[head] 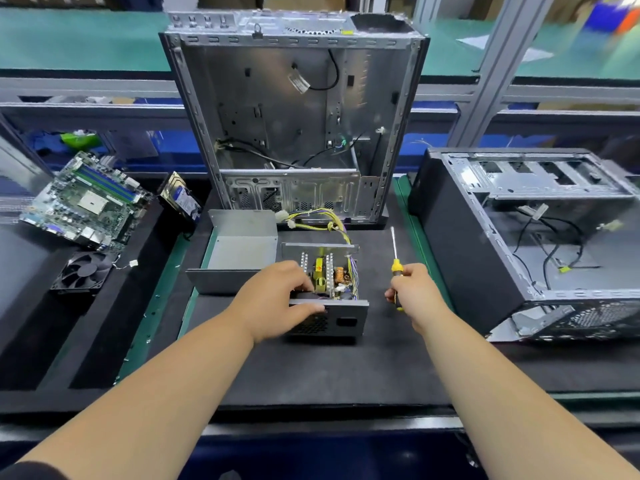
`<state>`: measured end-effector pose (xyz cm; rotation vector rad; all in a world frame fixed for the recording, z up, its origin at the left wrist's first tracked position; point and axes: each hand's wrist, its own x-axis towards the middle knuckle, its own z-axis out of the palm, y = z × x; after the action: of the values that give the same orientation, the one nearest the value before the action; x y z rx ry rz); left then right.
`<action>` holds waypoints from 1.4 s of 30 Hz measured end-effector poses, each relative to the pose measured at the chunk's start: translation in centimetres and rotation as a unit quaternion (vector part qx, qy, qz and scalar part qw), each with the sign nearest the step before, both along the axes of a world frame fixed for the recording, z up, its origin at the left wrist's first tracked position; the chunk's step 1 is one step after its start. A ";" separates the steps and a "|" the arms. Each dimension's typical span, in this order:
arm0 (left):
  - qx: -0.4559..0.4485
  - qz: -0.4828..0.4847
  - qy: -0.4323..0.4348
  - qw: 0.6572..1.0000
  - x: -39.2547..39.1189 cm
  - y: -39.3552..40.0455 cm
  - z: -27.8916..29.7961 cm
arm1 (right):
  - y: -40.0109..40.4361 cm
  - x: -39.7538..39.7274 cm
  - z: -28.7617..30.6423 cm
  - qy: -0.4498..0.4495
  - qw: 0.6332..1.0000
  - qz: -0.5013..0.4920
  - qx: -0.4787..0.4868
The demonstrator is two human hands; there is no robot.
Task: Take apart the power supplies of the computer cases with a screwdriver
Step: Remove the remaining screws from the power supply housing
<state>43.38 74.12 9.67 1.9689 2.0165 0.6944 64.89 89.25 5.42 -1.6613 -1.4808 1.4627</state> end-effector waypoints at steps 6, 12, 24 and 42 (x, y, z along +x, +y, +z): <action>-0.023 0.065 -0.104 0.992 -0.8 2.7 2.9 | -0.4 1.5 3.6 0.020 0.996 -0.028 0.078; -0.109 0.087 -0.123 0.983 -2.5 5.2 4.4 | -0.9 1.9 7.4 0.009 0.983 -0.053 0.174; -0.054 0.201 0.080 0.975 -0.7 8.8 5.0 | -3.1 0.6 14.1 0.055 0.925 -0.023 0.375; 0.048 -0.071 -0.080 0.993 1.1 8.8 4.1 | -2.0 -1.5 15.5 0.005 0.910 0.109 0.401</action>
<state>44.43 82.92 13.80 2.0149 1.7626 0.8983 63.38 87.30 20.93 -0.9972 -1.9463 0.7513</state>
